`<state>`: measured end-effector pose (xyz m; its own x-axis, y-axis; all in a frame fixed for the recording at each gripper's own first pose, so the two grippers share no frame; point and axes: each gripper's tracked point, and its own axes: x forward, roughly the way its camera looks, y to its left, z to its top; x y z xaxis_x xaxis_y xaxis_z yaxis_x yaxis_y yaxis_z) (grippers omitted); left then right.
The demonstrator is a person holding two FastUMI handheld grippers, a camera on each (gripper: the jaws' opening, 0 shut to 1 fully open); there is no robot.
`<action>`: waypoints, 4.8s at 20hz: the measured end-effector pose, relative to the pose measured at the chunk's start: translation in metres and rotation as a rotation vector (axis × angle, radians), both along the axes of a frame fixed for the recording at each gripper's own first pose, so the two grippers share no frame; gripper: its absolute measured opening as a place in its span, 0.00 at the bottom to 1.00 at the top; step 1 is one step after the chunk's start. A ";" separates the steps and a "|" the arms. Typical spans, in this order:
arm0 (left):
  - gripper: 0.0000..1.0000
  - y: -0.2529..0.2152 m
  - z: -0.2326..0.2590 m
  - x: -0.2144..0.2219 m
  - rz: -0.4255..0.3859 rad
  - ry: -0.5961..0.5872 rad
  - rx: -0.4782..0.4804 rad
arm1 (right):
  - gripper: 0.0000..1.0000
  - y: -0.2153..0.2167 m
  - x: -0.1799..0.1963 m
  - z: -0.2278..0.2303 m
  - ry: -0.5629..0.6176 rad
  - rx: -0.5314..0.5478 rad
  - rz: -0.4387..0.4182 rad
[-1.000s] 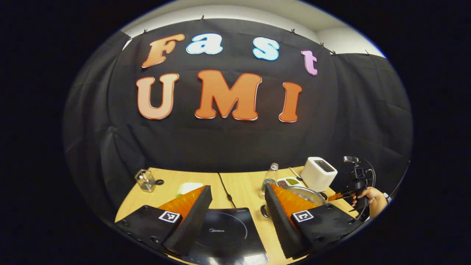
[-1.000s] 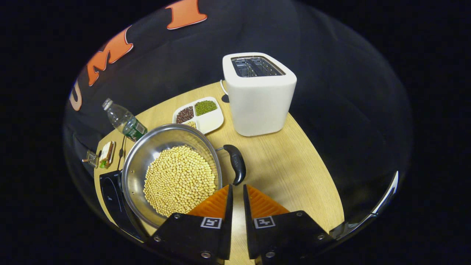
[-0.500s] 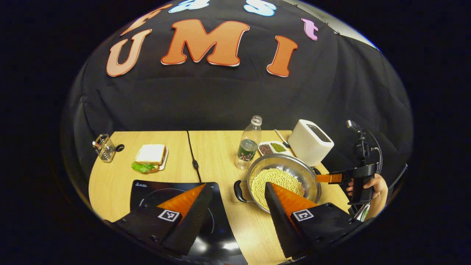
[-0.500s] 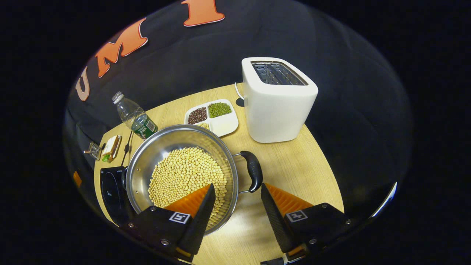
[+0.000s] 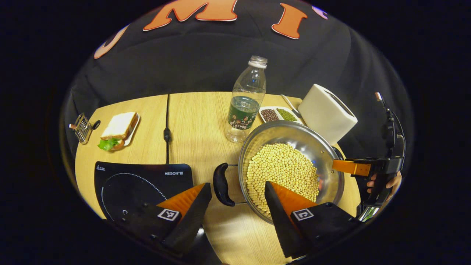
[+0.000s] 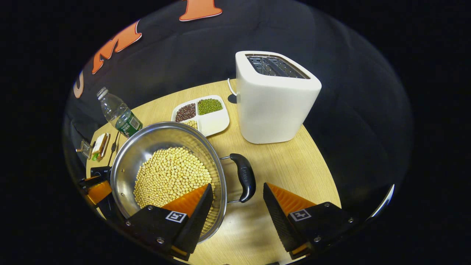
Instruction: First push the handle of the pot to place it horizontally, then grasp the pot with both hands and set it on the induction cooktop.
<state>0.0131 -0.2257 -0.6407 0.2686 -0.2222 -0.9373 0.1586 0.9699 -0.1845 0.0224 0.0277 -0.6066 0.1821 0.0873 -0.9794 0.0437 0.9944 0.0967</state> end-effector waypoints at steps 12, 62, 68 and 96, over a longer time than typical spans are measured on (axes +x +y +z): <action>0.91 0.002 -0.073 0.019 0.046 -0.033 0.135 | 0.87 0.005 0.005 -0.037 0.016 0.010 -0.015; 0.76 0.057 0.027 0.028 0.282 -0.276 0.239 | 0.61 0.008 0.030 -0.056 -0.175 0.149 0.187; 0.75 0.059 0.036 0.024 0.318 -0.275 0.269 | 0.62 0.009 0.036 -0.063 -0.171 0.178 0.220; 0.76 0.059 0.041 0.023 0.342 -0.190 0.261 | 0.58 0.016 0.037 -0.064 -0.112 0.176 0.228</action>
<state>0.0359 -0.1671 -0.6001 0.4579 0.1450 -0.8771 -0.1706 0.9826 0.0735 0.0597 0.0438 -0.6707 0.2440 0.3053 -0.9205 -0.1997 0.9446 0.2604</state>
